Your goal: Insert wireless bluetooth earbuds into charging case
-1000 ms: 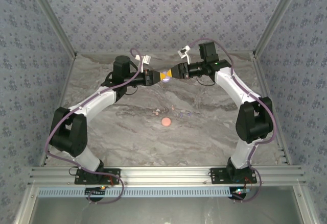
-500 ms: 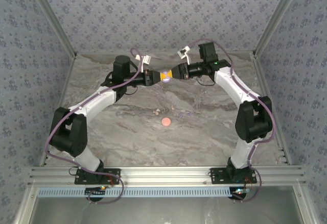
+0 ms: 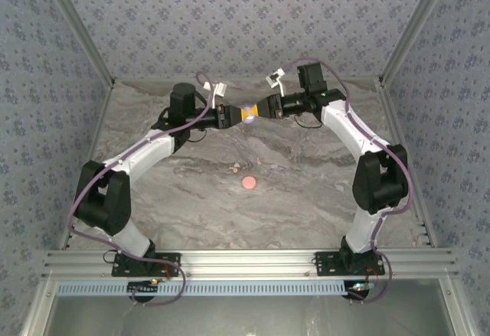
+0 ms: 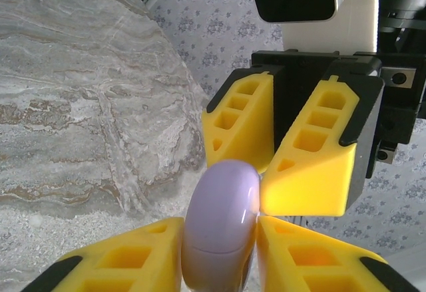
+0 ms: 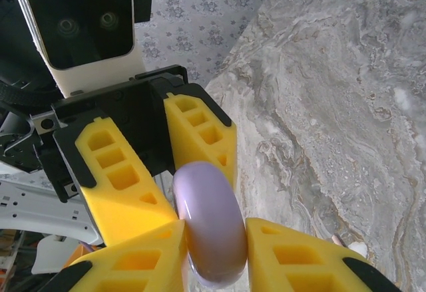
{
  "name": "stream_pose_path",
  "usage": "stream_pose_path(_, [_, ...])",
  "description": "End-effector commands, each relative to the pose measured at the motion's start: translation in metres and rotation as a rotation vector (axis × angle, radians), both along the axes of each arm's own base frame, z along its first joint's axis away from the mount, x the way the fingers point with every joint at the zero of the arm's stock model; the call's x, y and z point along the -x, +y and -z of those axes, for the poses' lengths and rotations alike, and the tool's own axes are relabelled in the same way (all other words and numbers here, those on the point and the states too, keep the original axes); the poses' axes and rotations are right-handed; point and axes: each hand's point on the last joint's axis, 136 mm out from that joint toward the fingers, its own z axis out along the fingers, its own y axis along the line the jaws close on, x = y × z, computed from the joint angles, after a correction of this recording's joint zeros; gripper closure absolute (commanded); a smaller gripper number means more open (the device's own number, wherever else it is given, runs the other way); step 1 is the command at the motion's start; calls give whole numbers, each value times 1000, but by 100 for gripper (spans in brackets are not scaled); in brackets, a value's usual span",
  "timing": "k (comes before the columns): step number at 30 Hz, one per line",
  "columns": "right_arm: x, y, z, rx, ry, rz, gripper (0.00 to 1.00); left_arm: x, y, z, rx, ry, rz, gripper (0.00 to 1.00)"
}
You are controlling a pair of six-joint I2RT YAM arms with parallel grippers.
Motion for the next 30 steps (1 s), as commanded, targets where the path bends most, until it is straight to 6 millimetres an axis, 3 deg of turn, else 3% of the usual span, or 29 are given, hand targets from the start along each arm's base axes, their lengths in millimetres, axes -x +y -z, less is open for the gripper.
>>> stream_pose_path(1, [7, 4, -28, -49, -39, -35, 73, 7, -6, -26, 34, -73, 36, 65])
stream_pose_path(6, [6, 4, -28, -48, -37, -33, 73, 8, -6, -25, 32, -73, 38, 62])
stream_pose_path(18, [5, 4, -28, -46, -37, -28, 73, 8, -6, -20, 24, -63, 38, 64])
stream_pose_path(25, [3, 4, -27, -43, -37, -22, 72, 6, -7, -17, 21, -53, 39, 82])
stream_pose_path(30, [1, -2, -26, 3, -51, 26, 57, 5, -7, -17, 3, -65, 41, 87])
